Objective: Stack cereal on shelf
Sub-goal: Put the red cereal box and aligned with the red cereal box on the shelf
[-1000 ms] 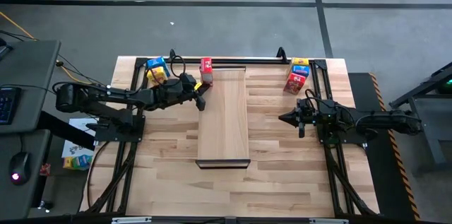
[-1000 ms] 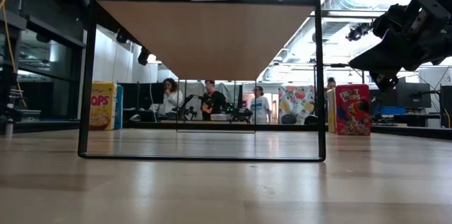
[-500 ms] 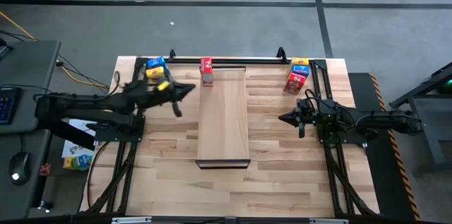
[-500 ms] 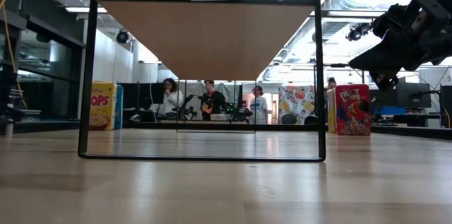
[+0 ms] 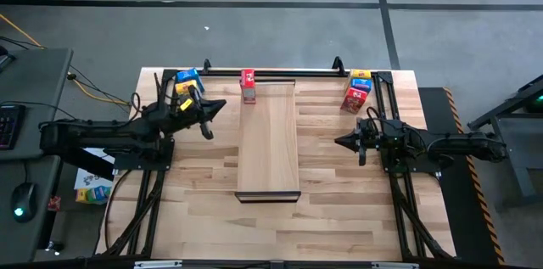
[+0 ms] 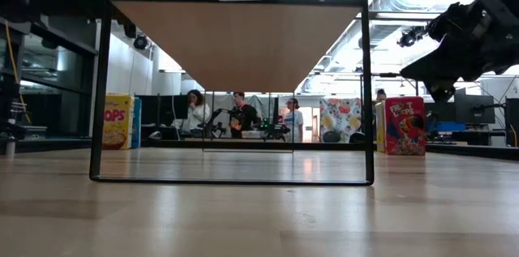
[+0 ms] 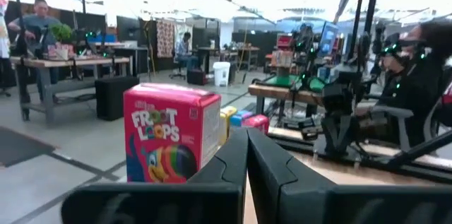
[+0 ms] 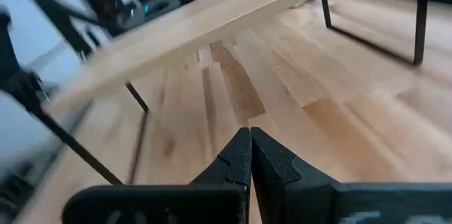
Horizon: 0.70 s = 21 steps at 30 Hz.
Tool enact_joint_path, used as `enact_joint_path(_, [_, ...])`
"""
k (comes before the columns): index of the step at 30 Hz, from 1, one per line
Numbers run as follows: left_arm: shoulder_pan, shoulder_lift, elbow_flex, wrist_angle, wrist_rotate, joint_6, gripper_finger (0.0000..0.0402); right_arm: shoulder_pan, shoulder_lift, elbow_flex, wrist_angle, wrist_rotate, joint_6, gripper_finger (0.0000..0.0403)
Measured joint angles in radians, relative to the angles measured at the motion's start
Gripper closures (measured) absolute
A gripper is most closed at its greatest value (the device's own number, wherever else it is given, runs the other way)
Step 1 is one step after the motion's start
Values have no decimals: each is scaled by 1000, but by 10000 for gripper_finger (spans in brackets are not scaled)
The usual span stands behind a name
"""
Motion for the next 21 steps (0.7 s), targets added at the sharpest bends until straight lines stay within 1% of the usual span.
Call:
enact_joint_path(2, [0,0,0,-12,0,-1,401,0,0,0,37,12,133,402])
enact_joint_path(3, [0,0,0,-11,0,-2,401,0,0,0,65,42,176,402])
enact_joint_path(5, [-1,0,0,-8,0,-1,401,0,0,0,156,174,193,402])
enact_joint_path(6, [0,0,0,-8,0,4,401,0,0,0,198,240,189,402])
enact_joint_path(8, [-1,0,0,-8,-9,16,401,0,0,0,308,356,104,402])
enact_joint_path(10, [-1,0,0,-8,-19,17,401,0,0,0,412,426,-5,402])
enact_joint_path(12, [-1,0,0,-8,-19,18,401,-1,1,0,544,418,-103,402])
enact_joint_path(14, [-1,0,0,-8,-19,18,401,-4,9,4,679,355,-187,402])
enact_joint_path(15, [-1,0,0,-8,-21,19,401,-6,17,18,700,320,-221,402])
enact_joint_path(16, [-1,0,0,-8,-25,19,401,-9,27,43,693,305,-255,402])
enact_joint_path(17, [-1,0,0,-8,-27,19,401,-10,38,70,665,311,-289,402])
enact_joint_path(18, [-1,0,0,-8,-28,19,401,-12,50,98,621,350,-327,402])
enact_joint_path(20, [-1,0,0,-8,-29,20,401,-18,74,159,514,487,-403,402])
enact_joint_path(21, [-1,0,0,-8,-30,20,401,-21,83,199,437,553,-410,402])
